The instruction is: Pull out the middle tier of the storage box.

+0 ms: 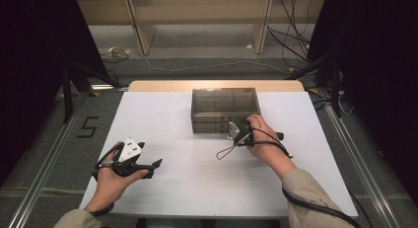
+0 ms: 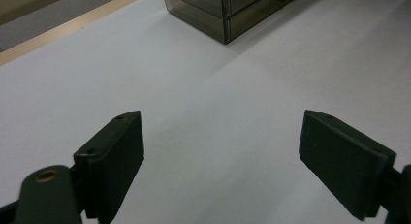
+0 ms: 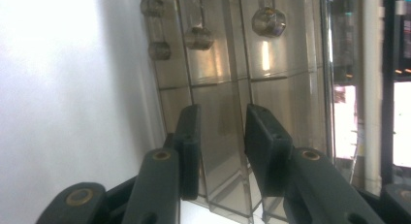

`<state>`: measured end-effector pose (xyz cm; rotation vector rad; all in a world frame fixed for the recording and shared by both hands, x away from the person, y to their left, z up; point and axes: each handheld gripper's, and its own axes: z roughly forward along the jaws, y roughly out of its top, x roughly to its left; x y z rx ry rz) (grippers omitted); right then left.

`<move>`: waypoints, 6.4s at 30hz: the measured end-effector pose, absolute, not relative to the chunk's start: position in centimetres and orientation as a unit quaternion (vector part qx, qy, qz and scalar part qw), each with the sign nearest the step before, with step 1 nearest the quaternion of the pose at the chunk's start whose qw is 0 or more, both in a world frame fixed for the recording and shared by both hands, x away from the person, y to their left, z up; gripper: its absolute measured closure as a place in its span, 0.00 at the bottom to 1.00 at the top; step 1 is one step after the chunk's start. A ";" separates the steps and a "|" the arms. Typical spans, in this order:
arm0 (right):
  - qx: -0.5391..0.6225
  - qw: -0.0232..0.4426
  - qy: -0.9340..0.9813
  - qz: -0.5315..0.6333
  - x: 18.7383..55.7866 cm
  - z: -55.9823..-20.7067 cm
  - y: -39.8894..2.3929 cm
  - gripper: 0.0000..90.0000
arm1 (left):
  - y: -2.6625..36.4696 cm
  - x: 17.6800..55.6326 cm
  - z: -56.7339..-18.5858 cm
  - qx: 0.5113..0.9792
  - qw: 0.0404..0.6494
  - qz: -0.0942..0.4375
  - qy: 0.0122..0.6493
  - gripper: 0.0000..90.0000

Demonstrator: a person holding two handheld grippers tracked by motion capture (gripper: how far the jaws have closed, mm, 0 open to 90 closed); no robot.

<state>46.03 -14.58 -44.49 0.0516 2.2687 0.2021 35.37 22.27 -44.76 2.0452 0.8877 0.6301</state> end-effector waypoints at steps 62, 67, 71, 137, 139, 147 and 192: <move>-0.019 0.257 0.963 0.078 47.5 -41.1 -15.4 0.97 | 22.4 35.3 -44.7 0.807 0.404 0.247 0.353 0.19; -0.018 0.249 0.965 0.078 47.4 -41.0 -15.4 0.97 | 22.4 35.3 -44.7 0.807 0.404 0.247 0.352 0.19; -0.018 0.249 0.965 0.081 47.4 -40.9 -15.5 0.97 | 22.3 35.3 -44.7 0.807 0.403 0.248 0.353 0.19; -0.008 0.221 0.969 0.108 46.5 -40.8 -16.3 0.98 | 22.4 35.3 -44.7 0.807 0.401 0.250 0.353 0.19; -0.007 0.220 0.970 0.106 46.4 -40.8 -16.3 0.98 | 22.4 35.3 -44.7 0.807 0.402 0.251 0.353 0.19; -0.007 0.218 0.970 0.109 46.1 -40.8 -16.3 0.98 | 22.4 35.3 -44.7 0.807 0.402 0.250 0.353 0.19; -0.007 0.204 0.971 0.125 45.0 -40.9 -16.7 0.99 | 22.4 35.3 -44.6 0.808 0.400 0.251 0.352 0.19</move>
